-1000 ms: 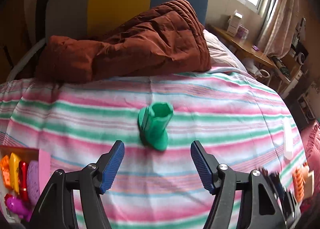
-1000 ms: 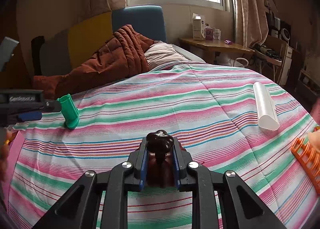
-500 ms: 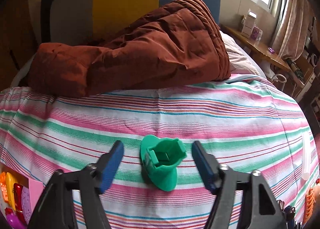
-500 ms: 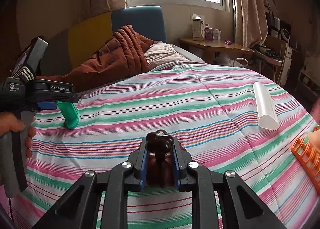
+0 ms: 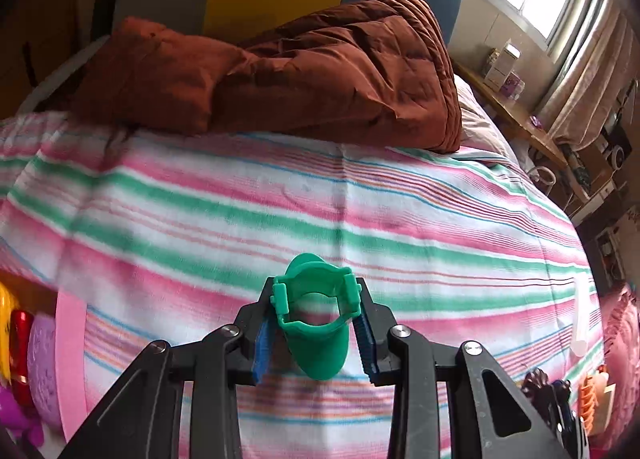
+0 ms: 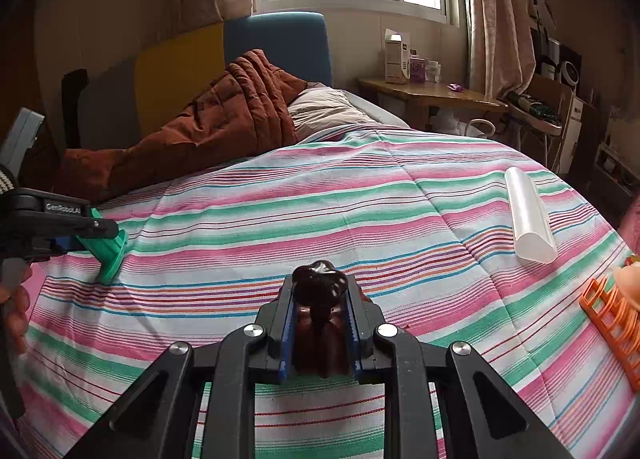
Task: Organize rigid objects
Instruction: 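Carry the green cup toward the tray with the left gripper while the right holds the brown toy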
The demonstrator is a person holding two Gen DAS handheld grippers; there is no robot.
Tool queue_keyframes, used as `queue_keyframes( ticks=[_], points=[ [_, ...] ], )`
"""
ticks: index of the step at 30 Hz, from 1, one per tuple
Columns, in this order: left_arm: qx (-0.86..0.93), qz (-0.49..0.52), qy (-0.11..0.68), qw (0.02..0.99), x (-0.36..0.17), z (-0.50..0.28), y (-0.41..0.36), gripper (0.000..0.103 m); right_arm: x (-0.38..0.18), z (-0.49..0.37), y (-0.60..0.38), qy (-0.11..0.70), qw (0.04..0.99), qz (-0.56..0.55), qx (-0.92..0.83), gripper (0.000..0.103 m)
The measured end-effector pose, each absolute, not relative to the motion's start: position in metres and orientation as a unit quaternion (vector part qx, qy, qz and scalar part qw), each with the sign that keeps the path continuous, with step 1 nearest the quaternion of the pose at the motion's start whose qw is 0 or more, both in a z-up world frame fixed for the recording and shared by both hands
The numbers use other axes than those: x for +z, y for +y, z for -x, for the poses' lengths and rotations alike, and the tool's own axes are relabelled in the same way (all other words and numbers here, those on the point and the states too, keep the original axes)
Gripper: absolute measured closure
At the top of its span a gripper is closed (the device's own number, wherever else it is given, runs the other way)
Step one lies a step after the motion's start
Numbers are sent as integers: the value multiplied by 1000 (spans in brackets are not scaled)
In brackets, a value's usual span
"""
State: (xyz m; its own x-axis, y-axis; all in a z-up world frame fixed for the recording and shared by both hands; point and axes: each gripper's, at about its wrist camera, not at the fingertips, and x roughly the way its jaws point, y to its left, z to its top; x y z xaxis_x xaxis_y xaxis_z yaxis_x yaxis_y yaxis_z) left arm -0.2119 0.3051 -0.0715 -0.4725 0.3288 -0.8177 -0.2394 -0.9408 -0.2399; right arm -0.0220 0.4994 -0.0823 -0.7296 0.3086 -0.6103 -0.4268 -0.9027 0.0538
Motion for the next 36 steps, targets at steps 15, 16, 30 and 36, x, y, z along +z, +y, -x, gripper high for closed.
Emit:
queue_keyframes(
  ticks=[15, 16, 30, 36],
  points=[
    [841, 481, -80, 236, -52, 110, 258, 68, -83, 20, 498, 96, 200, 307, 926, 81],
    [839, 479, -85, 242, -49, 104, 252, 68, -83, 20, 499, 97, 199, 306, 926, 81],
    [865, 443, -70, 225, -17, 71, 152, 68, -82, 20, 492, 81, 213, 305, 925, 85],
    [875, 441, -39, 195, -30, 73, 127, 68, -77, 11, 485, 74, 226, 290, 927, 88]
  ],
)
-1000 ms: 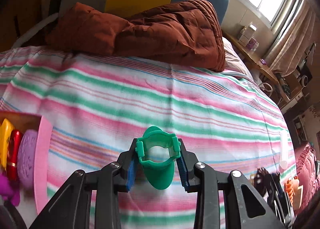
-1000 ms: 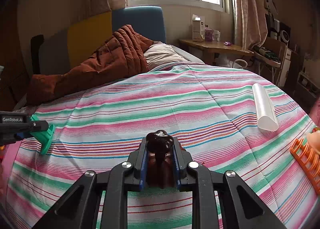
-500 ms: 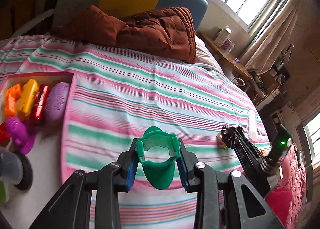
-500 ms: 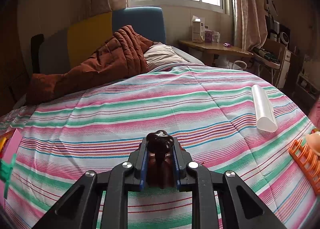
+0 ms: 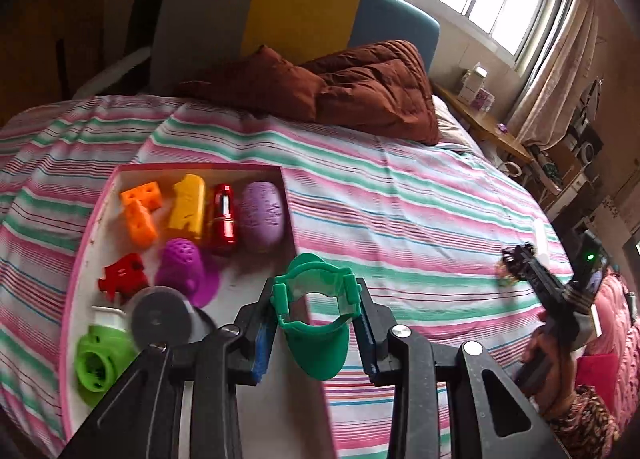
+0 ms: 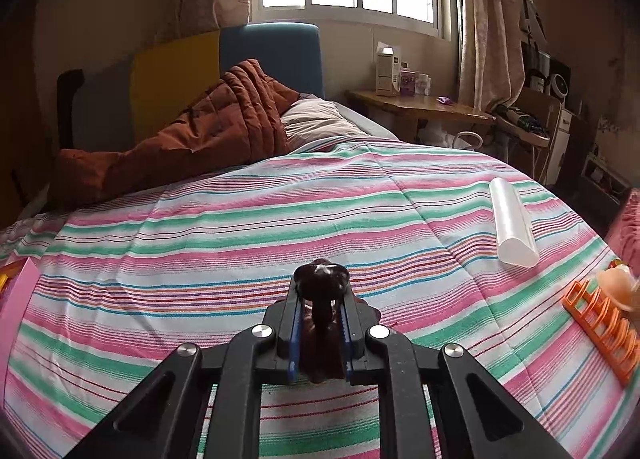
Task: Organize rigid objects
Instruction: 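Carry the green cup toward the tray with the left gripper while the right holds the brown toy, then lower the green cup into the tray and open the left gripper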
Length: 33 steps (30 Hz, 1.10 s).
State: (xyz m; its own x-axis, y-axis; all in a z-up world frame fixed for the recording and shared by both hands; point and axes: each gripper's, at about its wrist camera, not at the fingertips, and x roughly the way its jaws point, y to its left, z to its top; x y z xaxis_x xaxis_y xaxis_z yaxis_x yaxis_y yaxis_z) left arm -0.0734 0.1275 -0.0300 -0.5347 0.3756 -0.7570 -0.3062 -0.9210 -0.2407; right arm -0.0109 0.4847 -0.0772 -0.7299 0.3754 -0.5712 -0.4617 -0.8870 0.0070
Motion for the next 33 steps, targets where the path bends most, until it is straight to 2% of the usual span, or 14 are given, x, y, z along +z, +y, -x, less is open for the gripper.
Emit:
queue_keyframes(
  ticks=[13, 14, 16, 25, 33],
  points=[
    [873, 458, 15, 165, -50, 89, 125, 68, -79, 4, 477, 80, 231, 297, 923, 88],
    [874, 454, 13, 171, -48, 87, 125, 63, -79, 4, 477, 81, 232, 296, 923, 88],
    [875, 448, 6, 182, -43, 83, 124, 60, -80, 3, 476, 80, 233, 297, 923, 88],
    [901, 387, -52, 191, -6, 60, 88, 60, -79, 1, 469, 73, 226, 298, 924, 88],
    [911, 363, -99, 167, 9, 44, 40, 58, -75, -11, 464, 113, 185, 308, 926, 88]
  ],
)
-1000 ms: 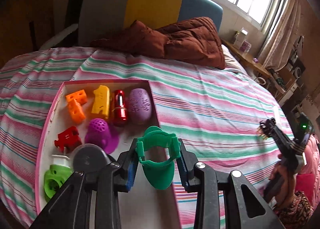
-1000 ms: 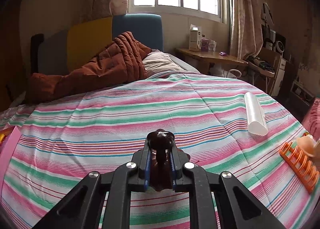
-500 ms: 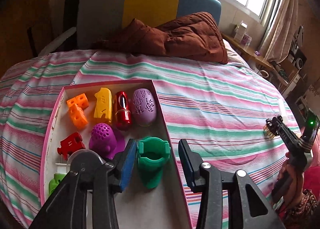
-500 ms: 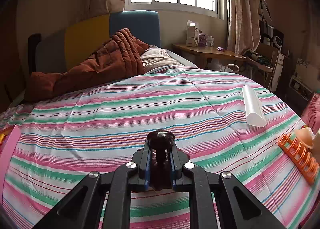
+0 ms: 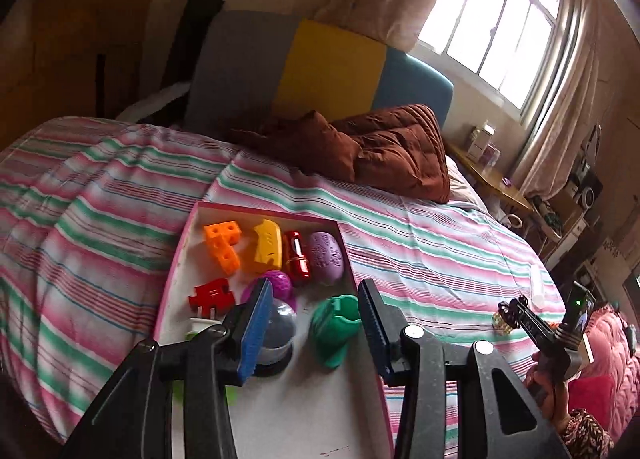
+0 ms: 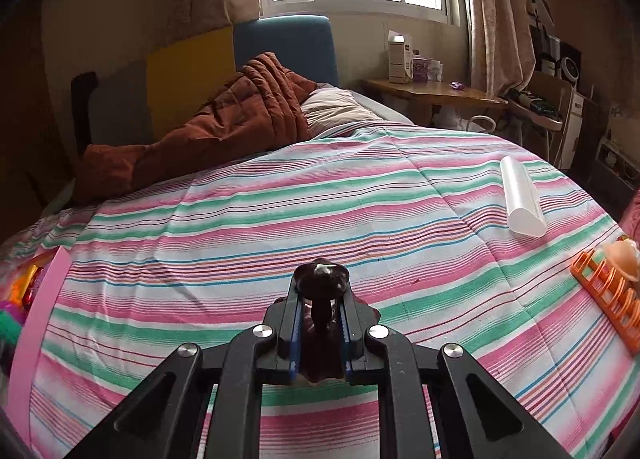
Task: Organize rigid objects
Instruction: 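Lower the green cup into the tray and open the left gripper, then carry the brown toy into the tray and open the right gripper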
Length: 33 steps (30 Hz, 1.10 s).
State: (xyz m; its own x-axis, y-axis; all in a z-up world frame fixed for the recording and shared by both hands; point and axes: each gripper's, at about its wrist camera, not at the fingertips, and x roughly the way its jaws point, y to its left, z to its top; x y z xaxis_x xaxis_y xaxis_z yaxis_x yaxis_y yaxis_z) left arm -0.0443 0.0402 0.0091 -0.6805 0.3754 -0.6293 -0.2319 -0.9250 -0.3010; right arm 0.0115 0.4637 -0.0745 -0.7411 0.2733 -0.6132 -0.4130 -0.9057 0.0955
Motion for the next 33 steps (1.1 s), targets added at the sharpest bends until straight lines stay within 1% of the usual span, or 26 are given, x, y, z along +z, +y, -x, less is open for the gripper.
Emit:
queue_keyframes(
  ticks=[4, 10, 25, 33],
  points=[
    [911, 364, -114, 158, 7, 39, 26, 58, -71, -21, 450, 137, 153, 312, 927, 88],
    [907, 371, -109, 168, -2, 33, 27, 58, -63, -30, 418, 126, 117, 326, 930, 88],
    [900, 383, -96, 185, -14, 8, 27, 58, -38, -37, 327, 53, 45, 364, 929, 88],
    [899, 387, -104, 175, -18, 2, 14, 58, -17, -43, 269, 19, -18, 362, 932, 88]
  ],
)
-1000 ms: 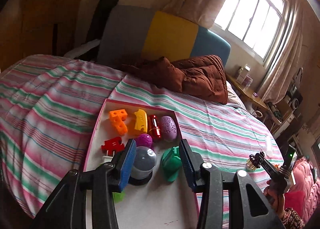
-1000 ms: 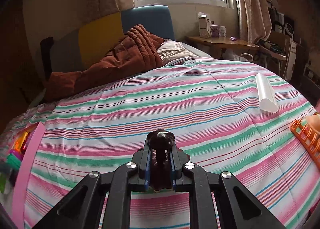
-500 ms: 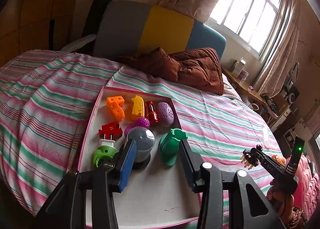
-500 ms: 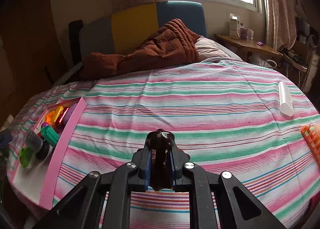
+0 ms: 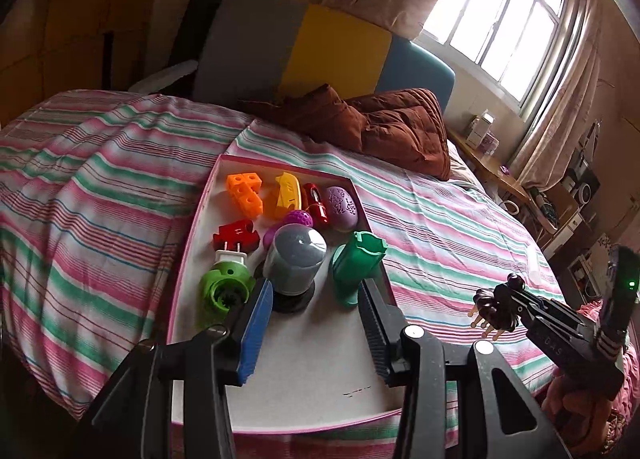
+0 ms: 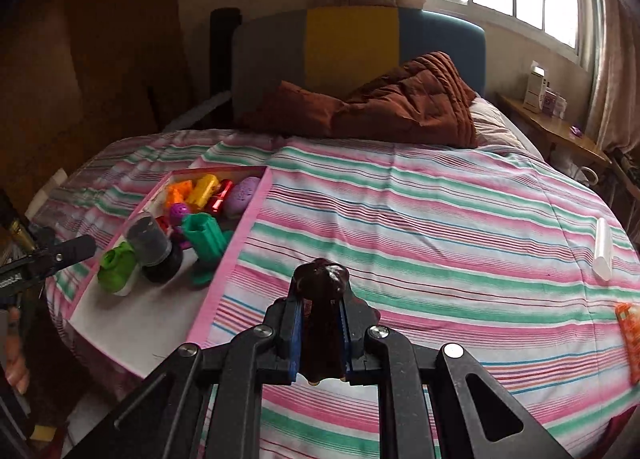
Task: Organize rigid objects
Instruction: 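Carry the brown toy into the tray and open the right gripper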
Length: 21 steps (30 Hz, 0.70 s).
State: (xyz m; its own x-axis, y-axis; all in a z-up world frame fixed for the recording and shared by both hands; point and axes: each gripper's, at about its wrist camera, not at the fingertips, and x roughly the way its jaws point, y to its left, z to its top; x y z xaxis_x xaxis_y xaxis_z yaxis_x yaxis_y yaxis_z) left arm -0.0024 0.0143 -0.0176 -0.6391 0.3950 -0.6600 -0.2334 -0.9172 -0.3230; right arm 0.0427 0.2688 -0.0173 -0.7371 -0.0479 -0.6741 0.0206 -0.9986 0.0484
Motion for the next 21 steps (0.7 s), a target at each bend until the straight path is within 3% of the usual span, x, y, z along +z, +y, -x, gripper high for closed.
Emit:
queue_keyframes(
  ticks=[11, 21],
  points=[
    [907, 383, -101, 142, -17, -3, -4, 58, -6, -36, 188, 17, 112, -361, -926, 88],
    [918, 384, -90, 42, -13, -6, -37, 58, -29, -20, 145, -19, 195, -388, -901, 88]
  ],
)
